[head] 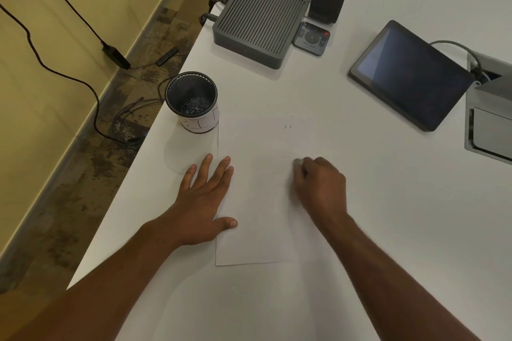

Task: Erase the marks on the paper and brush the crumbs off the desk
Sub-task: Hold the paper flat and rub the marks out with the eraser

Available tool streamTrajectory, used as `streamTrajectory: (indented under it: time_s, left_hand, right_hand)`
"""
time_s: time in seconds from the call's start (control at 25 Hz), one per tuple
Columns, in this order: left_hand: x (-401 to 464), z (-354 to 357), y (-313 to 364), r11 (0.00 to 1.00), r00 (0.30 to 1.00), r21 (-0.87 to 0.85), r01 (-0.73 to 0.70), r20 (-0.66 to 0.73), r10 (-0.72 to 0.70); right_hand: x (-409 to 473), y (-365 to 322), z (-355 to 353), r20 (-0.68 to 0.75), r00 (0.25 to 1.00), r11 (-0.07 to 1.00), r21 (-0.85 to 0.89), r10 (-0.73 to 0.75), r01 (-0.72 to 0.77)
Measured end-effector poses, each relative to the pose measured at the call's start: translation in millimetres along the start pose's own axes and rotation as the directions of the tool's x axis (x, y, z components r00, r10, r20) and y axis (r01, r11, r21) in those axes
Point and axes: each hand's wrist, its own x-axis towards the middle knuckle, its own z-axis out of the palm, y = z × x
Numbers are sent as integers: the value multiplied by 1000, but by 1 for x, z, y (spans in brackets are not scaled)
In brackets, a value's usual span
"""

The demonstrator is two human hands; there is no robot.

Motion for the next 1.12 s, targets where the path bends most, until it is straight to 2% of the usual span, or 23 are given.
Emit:
streamTrajectory:
  time_s: [0.04,0.08,0.16,0.2,0.28,0.32,0.48,0.6,0.64,0.8,0.92,0.96,1.0,1.12]
  left_hand:
    - [0,0,0,1000,1000,2,3,1,-3]
    - [-1,0,0,1000,1000,2,7,1,-7]
    - [-1,-2,1,1000,1000,0,11,3,-11]
    - [0,-2,1,1000,1000,-6,9,0,-9]
    - [0,-2,1,1000,1000,-6,4,5,-4]
    - [-1,-1,1,1000,1000,-7,2,4,-2]
    - [-1,1,0,1000,1000,-4,1,-23,-1]
    - [-1,0,1,1000,1000,9,9,-1,-9]
    - [0,0,1,1000,1000,7,9,-4,-9]
    - [-1,2,1,1000,1000,-15,4,-30,-4]
    - [0,1,0,1000,999,2,2,-35,-2]
    - [0,2,0,1000,999,3,-2,-40,2]
    - [0,2,-1,1000,999,0,0,-42,0]
    - [-1,4,-2,1000,999,2,-8,-34,8]
  right_hand:
    - [1,-2,-2,12,1000,1000,5,2,-3]
    - [-8,-13,0,74,996,999,22,-50,48]
    - [-26,-25,7,106,976,982,45,-189,185]
    - [-22,-21,6,114,978,984,53,-173,168]
    - [0,-4,2,41,999,1000,29,2,-3]
    - [3,-2,1,17,999,999,25,36,-37]
    - [-24,-26,9,87,986,988,61,-145,140]
    - [4,-2,1,13,999,998,50,43,-43]
    - [5,-2,-1,4,998,997,42,64,-64]
    - [-23,-22,7,101,986,988,86,-134,125]
    - [12,2,-4,76,995,997,37,72,-75]
    - [13,1,-7,69,993,995,32,94,-96]
    - [7,-7,-8,81,995,998,27,61,-63]
    - [-28,-26,3,132,975,983,72,-179,170]
